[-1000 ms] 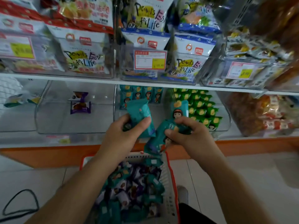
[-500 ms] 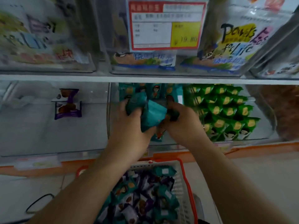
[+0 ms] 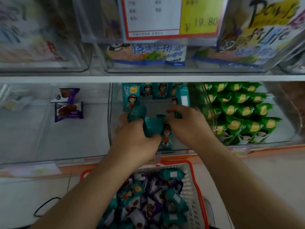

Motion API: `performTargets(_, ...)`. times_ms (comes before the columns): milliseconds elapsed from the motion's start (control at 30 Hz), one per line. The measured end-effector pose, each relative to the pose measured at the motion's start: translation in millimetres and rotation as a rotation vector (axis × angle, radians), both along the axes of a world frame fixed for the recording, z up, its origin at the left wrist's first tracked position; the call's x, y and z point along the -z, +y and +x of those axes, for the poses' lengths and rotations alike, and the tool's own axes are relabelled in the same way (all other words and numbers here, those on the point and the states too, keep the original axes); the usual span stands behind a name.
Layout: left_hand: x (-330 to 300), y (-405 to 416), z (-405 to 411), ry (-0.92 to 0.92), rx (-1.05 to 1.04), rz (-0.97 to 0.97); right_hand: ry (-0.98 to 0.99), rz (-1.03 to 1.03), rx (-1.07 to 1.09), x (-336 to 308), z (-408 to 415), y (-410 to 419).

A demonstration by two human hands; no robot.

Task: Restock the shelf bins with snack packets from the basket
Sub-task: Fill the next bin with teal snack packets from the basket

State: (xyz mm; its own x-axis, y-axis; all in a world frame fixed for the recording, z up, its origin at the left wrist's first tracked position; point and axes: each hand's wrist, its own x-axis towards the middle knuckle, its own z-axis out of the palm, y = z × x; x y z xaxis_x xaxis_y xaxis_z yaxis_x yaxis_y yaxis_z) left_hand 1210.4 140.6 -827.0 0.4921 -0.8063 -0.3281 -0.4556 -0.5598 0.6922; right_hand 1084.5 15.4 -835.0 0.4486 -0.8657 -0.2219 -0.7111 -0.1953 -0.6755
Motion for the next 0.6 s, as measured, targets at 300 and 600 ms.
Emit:
performTargets(300, -12.0, 0.4, 2.4, -0.137, -0.081, -0.433, -0.452, 0.1, 0.002, -14.9, 8.9, -2.9)
performTargets(600, -11.0, -14.4, 5.5, 0.898, -0.515, -0.382, -0.833, 0.824, 0.265, -16.1, 6.8, -8.6)
